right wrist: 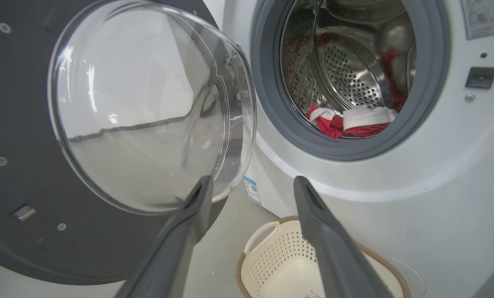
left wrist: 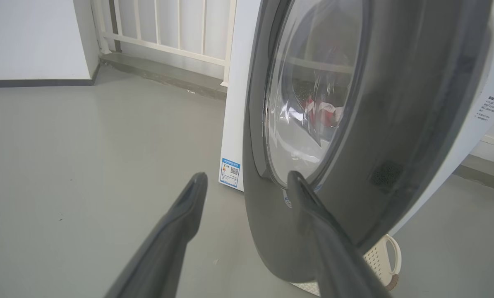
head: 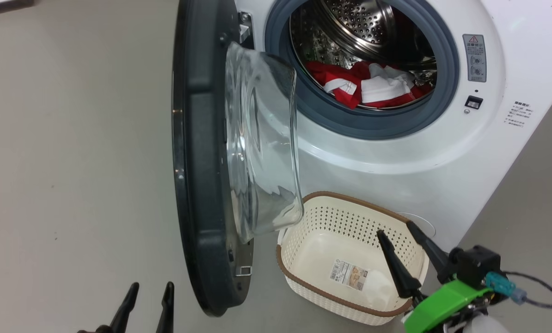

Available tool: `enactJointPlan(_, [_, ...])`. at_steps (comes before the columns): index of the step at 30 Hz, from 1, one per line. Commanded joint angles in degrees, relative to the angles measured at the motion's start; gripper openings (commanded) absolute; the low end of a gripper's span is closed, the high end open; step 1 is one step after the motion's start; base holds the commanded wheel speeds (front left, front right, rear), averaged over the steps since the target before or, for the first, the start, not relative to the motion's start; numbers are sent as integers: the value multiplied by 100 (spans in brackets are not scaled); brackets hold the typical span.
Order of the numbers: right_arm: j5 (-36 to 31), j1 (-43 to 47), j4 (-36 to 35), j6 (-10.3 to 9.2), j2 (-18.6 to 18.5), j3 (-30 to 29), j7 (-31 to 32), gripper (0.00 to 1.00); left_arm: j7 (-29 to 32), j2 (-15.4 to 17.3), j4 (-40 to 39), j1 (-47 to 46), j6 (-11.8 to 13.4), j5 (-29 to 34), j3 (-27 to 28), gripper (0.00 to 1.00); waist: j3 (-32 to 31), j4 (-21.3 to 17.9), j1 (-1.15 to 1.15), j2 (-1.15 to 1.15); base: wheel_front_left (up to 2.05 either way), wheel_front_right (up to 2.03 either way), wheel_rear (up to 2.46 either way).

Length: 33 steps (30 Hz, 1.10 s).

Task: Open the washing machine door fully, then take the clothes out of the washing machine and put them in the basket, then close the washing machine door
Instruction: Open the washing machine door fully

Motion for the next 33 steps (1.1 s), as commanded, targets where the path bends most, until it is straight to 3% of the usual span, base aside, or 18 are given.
enactJointPlan(1, [-141, 118, -135, 36, 71, -31, -68, 100, -70, 59, -111, -151, -31, 23, 161, 100, 7, 12, 0, 0, 0, 0, 0])
enactJointPlan(14, [-549, 540, -39, 36, 285, -329, -69, 100, -70, 46, -92, -224, -31, 9, 161, 100, 1, 26, 0, 0, 0, 0, 0])
enactJointPlan(15, [-553, 544, -38, 36, 288, -341, -69, 100, -70, 45, -99, -240, -31, -19, 171, 44, -5, 27, 0, 0, 0, 0, 0])
enactJointPlan(16, [-556, 549, -36, 36, 292, -356, -69, 100, -70, 43, -125, -263, -31, -49, 197, 0, -12, 30, 0, 0, 0, 0, 0])
enactJointPlan(24, [-588, 593, -31, 36, 318, -406, -69, 100, -70, 48, -550, -487, -31, -221, 428, 0, -73, 59, 0, 0, 0, 0, 0])
enactJointPlan(33, [-619, 615, -61, 36, 321, -468, -69, 100, -70, 30, -2057, -783, -31, -338, 557, 0, -108, 42, 0, 0, 0, 0, 0])
